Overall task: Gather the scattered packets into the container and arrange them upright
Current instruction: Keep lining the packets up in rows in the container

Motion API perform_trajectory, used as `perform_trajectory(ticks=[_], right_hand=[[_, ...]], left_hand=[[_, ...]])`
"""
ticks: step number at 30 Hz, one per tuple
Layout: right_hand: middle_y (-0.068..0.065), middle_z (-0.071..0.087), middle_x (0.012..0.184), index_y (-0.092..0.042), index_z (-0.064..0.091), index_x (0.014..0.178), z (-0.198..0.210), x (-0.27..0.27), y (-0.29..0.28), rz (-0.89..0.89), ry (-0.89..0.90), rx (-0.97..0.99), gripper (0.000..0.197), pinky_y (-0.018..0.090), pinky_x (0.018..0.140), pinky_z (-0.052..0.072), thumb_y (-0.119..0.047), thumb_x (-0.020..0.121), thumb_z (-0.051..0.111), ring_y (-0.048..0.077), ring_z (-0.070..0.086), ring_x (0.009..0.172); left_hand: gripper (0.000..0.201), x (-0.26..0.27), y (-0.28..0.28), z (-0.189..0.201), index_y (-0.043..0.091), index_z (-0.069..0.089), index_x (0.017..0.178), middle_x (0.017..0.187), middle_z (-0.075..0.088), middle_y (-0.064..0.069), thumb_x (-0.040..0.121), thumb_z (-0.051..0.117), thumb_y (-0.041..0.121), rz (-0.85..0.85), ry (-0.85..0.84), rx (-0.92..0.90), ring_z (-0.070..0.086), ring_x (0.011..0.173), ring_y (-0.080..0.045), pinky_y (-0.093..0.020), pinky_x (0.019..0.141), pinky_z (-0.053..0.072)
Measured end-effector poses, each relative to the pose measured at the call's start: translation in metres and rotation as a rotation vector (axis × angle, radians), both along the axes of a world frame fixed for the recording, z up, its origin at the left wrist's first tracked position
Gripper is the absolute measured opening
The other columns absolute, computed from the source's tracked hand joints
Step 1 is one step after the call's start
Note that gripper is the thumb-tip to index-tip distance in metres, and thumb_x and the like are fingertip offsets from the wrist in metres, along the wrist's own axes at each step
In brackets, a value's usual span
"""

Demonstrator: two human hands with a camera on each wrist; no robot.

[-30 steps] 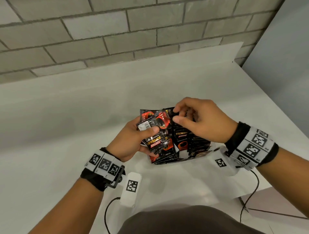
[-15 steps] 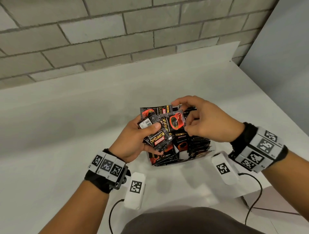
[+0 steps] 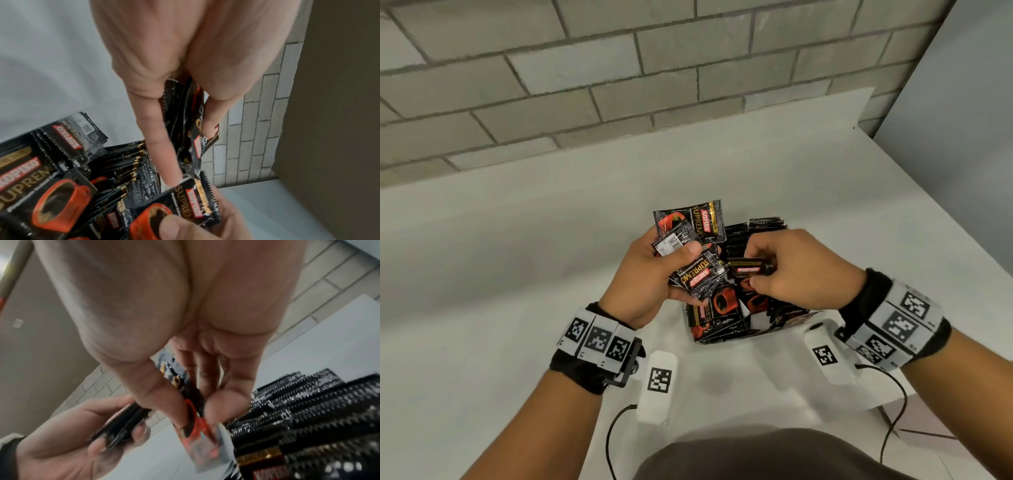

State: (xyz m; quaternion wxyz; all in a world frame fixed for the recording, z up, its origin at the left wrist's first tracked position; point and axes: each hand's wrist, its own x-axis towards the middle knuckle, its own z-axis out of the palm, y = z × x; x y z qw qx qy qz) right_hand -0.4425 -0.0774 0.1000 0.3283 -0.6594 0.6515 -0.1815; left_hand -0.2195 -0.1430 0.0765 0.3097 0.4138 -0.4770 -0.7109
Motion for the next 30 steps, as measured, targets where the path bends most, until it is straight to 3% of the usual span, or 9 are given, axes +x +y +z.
perform_trajectory(ticks=[3, 6, 8, 12, 16, 18, 24, 30], right_hand=[[-0.001, 0.068, 0.1, -0.028, 0.058, 0.104, 0.002, 0.001, 0.002, -0.015, -0.154, -0.008, 0.029, 0.043, 0.066, 0.059, -0.008, 0.087, 0.07, 0.011, 0.07, 0.06], [0.001, 0.062, 0.116, -0.032, 0.059, 0.11, 0.003, -0.007, 0.0, -0.089, -0.21, -0.022, 0.018, 0.051, 0.075, 0.058, -0.018, 0.102, 0.054, 0.019, 0.075, 0.063], [0.005, 0.059, 0.115, -0.03, 0.065, 0.109, 0.001, -0.014, -0.003, -0.103, -0.229, -0.009, 0.022, 0.048, 0.08, 0.059, -0.016, 0.104, 0.048, 0.02, 0.075, 0.068], [0.003, 0.057, 0.101, -0.025, 0.073, 0.101, -0.006, -0.02, -0.008, -0.043, -0.142, -0.047, 0.02, 0.034, 0.073, 0.062, -0.009, 0.097, 0.061, 0.016, 0.071, 0.073], [-0.009, 0.066, 0.094, -0.021, 0.075, 0.099, -0.014, -0.021, -0.014, 0.068, 0.076, -0.106, 0.014, 0.033, 0.084, 0.055, -0.012, 0.09, 0.072, 0.005, 0.065, 0.084], [-0.01, 0.066, 0.096, -0.021, 0.075, 0.101, -0.017, -0.022, -0.016, 0.128, 0.146, -0.107, 0.015, 0.03, 0.086, 0.053, -0.013, 0.09, 0.072, 0.005, 0.063, 0.088], [-0.016, 0.058, 0.09, -0.026, 0.07, 0.096, -0.028, -0.014, -0.014, 0.248, 0.339, -0.125, 0.01, 0.028, 0.078, 0.05, -0.018, 0.09, 0.068, 0.006, 0.057, 0.082], [-0.016, 0.054, 0.084, -0.028, 0.066, 0.091, -0.036, -0.01, -0.008, 0.289, 0.5, -0.092, 0.004, 0.03, 0.073, 0.046, -0.03, 0.088, 0.068, 0.007, 0.044, 0.088]], left_hand=[[0.038, 0.002, -0.002, 0.001, 0.011, 0.06, 0.132, 0.12, 0.073, -0.017, 0.095, 0.068, 0.012, 0.012, 0.009, 0.006, 0.075, 0.095, -0.038, -0.051, 0.062, 0.062], [0.037, 0.01, -0.004, -0.002, 0.012, 0.059, 0.132, 0.121, 0.073, -0.018, 0.095, 0.067, 0.012, 0.037, -0.005, 0.017, 0.074, 0.099, -0.04, -0.054, 0.065, 0.062], [0.037, 0.017, -0.004, -0.005, 0.011, 0.059, 0.132, 0.12, 0.073, -0.017, 0.096, 0.066, 0.012, 0.051, -0.022, 0.028, 0.075, 0.097, -0.039, -0.053, 0.065, 0.062], [0.029, 0.025, -0.003, -0.011, 0.015, 0.062, 0.124, 0.111, 0.076, -0.012, 0.096, 0.065, 0.01, 0.073, -0.033, 0.039, 0.076, 0.089, -0.035, -0.048, 0.061, 0.062], [0.031, 0.027, -0.001, -0.014, 0.014, 0.062, 0.126, 0.111, 0.076, -0.013, 0.095, 0.066, 0.011, 0.08, -0.035, 0.05, 0.077, 0.087, -0.034, -0.049, 0.061, 0.062], [0.034, 0.027, 0.0, -0.016, 0.012, 0.061, 0.129, 0.115, 0.075, -0.015, 0.095, 0.067, 0.012, 0.078, -0.04, 0.056, 0.076, 0.089, -0.035, -0.049, 0.061, 0.062], [0.041, 0.027, 0.0, -0.017, 0.011, 0.059, 0.132, 0.119, 0.073, -0.016, 0.092, 0.068, 0.014, 0.064, -0.044, 0.068, 0.076, 0.092, -0.035, -0.049, 0.062, 0.061], [0.037, 0.025, 0.0, -0.018, 0.013, 0.06, 0.131, 0.119, 0.074, -0.015, 0.094, 0.068, 0.014, 0.052, -0.057, 0.066, 0.076, 0.093, -0.035, -0.049, 0.062, 0.062]])
